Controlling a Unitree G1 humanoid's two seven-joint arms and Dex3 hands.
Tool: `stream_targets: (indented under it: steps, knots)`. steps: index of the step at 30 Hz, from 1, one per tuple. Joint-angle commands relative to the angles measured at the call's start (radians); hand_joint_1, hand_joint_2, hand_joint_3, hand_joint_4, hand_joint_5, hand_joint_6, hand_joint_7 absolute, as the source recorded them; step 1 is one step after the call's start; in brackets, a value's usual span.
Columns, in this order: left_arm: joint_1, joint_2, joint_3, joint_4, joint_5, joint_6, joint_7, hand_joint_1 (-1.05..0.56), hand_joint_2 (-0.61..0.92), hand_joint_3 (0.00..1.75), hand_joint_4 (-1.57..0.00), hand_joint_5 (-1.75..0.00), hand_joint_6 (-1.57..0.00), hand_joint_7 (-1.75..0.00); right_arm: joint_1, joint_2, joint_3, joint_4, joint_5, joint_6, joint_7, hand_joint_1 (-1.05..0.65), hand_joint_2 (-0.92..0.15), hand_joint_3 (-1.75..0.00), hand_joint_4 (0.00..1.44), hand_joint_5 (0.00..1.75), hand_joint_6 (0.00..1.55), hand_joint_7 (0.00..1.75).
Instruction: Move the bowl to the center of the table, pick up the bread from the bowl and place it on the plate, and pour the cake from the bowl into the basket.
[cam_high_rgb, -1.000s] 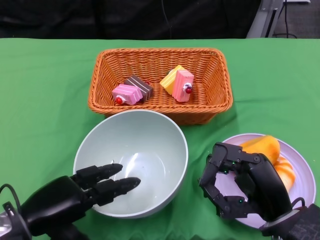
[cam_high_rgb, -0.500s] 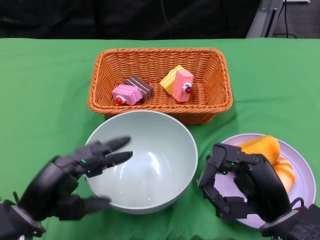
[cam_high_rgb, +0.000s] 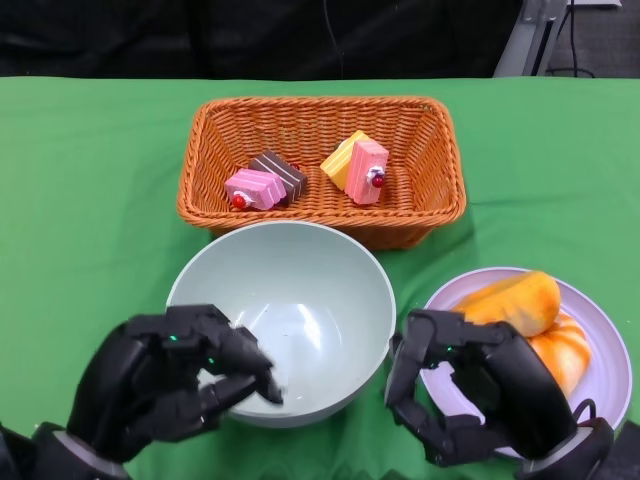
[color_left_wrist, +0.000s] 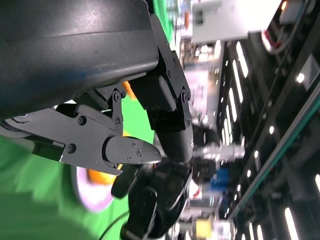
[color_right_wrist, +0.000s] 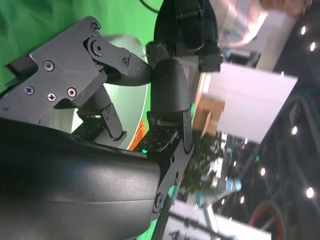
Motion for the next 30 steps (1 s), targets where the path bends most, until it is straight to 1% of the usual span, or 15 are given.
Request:
stream_targets:
  steps: [1,4,5,7,10,13,18,23,30]
  knots:
    - [0.021,0.009,0.011,-0.038,0.020,0.009,-0.080,-0.07,0.80,0.56,-0.79,-1.46,-0.89,-1.05,0.020,-0.036,0.017,-0.068,0.027,0.039,0.036,-0.22,-0.48,-1.01,0.88,1.62,0.80,1.44]
    - [0.036,0.005,0.013,-0.063,0.033,0.017,-0.121,-0.08,0.73,0.66,-0.80,-1.46,-0.88,-1.09,0.032,-0.059,0.031,-0.121,0.044,0.070,0.067,-0.21,-0.45,-1.06,0.88,1.60,0.81,1.41]
    - [0.041,0.003,0.012,-0.071,0.032,0.020,-0.137,-0.10,0.72,0.67,-0.79,-1.47,-0.87,-1.10,0.037,-0.069,0.035,-0.143,0.042,0.079,0.074,-0.20,-0.43,-1.08,0.90,1.58,0.83,1.36]
    - [0.050,0.002,0.013,-0.088,0.030,0.030,-0.164,-0.10,0.72,0.65,-0.78,-1.49,-0.87,-1.12,0.050,-0.083,0.045,-0.188,0.044,0.104,0.081,-0.19,-0.42,-1.10,0.90,1.57,0.84,1.31]
    - [0.057,-0.001,0.014,-0.110,0.040,0.027,-0.198,-0.12,0.75,0.61,-0.76,-1.50,-0.84,-1.15,0.069,-0.088,0.060,-0.238,0.055,0.126,0.088,-0.17,-0.38,-1.14,0.92,1.55,0.87,1.27]
    - [0.076,-0.006,0.009,-0.145,0.042,0.048,-0.207,-0.11,0.78,0.57,-0.78,-1.45,-0.85,-1.12,0.092,-0.100,0.073,-0.287,0.046,0.145,0.086,-0.20,-0.38,-1.15,0.93,1.54,0.87,1.25]
    - [0.100,-0.012,0.004,-0.181,0.067,0.049,-0.206,-0.09,0.80,0.58,-0.78,-1.45,-0.85,-1.13,0.115,-0.117,0.084,-0.341,0.058,0.175,0.088,-0.19,-0.36,-1.17,0.92,1.58,0.87,1.24]
    - [0.113,-0.013,-0.001,-0.198,0.073,0.063,-0.210,-0.11,0.79,0.59,-0.77,-1.46,-0.85,-1.16,0.131,-0.127,0.086,-0.384,0.067,0.202,0.088,-0.19,-0.34,-1.20,0.90,1.63,0.85,1.29]
    - [0.108,-0.021,0.009,-0.191,0.074,0.074,-0.213,-0.13,0.80,0.55,-0.76,-1.46,-0.82,-1.18,0.127,-0.127,0.084,-0.391,0.066,0.215,0.082,-0.20,-0.32,-1.24,0.91,1.62,0.86,1.29]
